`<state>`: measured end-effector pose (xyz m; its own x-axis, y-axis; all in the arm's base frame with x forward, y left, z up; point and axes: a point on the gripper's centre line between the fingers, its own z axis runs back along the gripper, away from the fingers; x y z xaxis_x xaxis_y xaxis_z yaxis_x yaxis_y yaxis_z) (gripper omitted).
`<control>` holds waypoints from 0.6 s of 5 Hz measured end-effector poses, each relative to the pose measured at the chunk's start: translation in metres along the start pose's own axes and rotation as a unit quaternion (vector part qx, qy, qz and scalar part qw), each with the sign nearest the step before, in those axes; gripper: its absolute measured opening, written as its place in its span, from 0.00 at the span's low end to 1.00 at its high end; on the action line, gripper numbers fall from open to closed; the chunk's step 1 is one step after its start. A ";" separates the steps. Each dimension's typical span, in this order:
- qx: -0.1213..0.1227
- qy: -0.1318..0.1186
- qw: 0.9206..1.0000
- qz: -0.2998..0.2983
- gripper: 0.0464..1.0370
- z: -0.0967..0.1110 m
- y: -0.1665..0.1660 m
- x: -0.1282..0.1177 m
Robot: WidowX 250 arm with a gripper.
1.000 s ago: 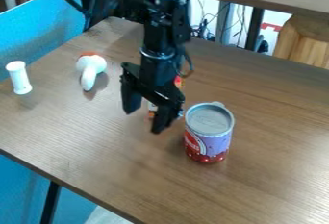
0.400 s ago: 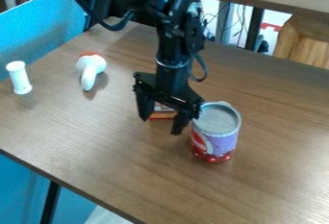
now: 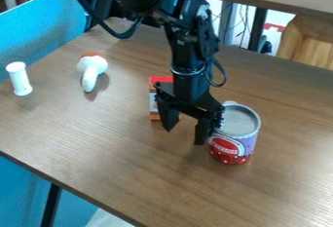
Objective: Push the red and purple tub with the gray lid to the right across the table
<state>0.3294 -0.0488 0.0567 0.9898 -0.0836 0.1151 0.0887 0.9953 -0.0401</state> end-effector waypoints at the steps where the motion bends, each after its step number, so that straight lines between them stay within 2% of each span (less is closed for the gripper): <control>1: -0.025 -0.009 0.999 -0.029 0.96 -0.003 -0.010 0.003; 2: -0.041 -0.002 0.998 -0.052 0.96 -0.014 -0.019 0.008; 3: -0.042 -0.014 0.996 -0.079 0.96 -0.016 -0.020 0.018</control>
<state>0.3473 -0.0712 0.0442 0.9591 -0.2369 0.1548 0.2538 0.9620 -0.1009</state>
